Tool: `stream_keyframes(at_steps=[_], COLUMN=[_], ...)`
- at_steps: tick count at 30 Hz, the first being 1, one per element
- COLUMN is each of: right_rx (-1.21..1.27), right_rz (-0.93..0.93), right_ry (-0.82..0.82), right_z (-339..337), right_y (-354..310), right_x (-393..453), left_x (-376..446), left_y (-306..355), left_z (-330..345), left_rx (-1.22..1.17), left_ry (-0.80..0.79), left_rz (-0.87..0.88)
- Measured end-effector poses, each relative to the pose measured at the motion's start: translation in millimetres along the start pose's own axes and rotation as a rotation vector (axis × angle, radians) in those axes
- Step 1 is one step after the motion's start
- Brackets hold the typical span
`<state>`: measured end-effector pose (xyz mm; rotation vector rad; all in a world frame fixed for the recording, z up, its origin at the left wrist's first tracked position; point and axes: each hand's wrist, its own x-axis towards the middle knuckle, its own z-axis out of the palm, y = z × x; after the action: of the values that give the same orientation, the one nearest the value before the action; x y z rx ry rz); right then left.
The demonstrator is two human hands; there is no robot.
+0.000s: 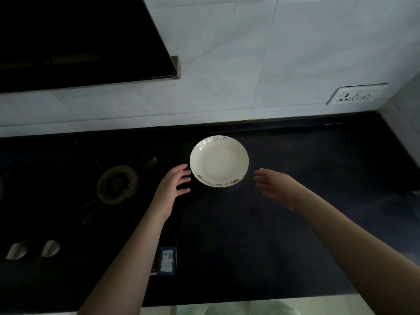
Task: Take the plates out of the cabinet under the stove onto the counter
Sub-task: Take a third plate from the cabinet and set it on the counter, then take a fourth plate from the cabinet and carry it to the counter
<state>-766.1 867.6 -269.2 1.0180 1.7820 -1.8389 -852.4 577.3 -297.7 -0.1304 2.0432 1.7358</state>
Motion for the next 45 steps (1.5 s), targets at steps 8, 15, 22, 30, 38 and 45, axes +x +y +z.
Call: stream_keyframes(at_steps=[8,15,22,30,38,45], right_rx=[-0.8,-1.128,-1.275,-1.319,-1.412,-1.532], right_rz=[-0.324,-0.51,-0.644,-0.725,-0.827,-1.027], right_ry=[0.22,0.247,0.172,0.33,0.168,-0.073], right_z=[-6.9,-18.3,-45.3,-110.7,-81.5,7.7], right_y=[68.6,121.3,165.9,221.1,222.0,241.4], right_x=[-59.9,-107.5,-166.1,-248.9,-264.7,-293.6], left_x=[-82.5,-155.1,-243.5,-333.8,-426.6,-522.9], left_y=[-22.4,-42.5,-46.9,-41.3,-72.4,-113.2], left_z=[22.2,47.5,91.8,173.1,159.0,93.4], left_rx=[1.069,1.355,1.49,1.454,1.416,1.298], left_ry=[-0.11,-0.005,0.051,0.118,0.306,0.523], left_rz=[0.481,0.566,0.472,0.411,0.231,-0.003])
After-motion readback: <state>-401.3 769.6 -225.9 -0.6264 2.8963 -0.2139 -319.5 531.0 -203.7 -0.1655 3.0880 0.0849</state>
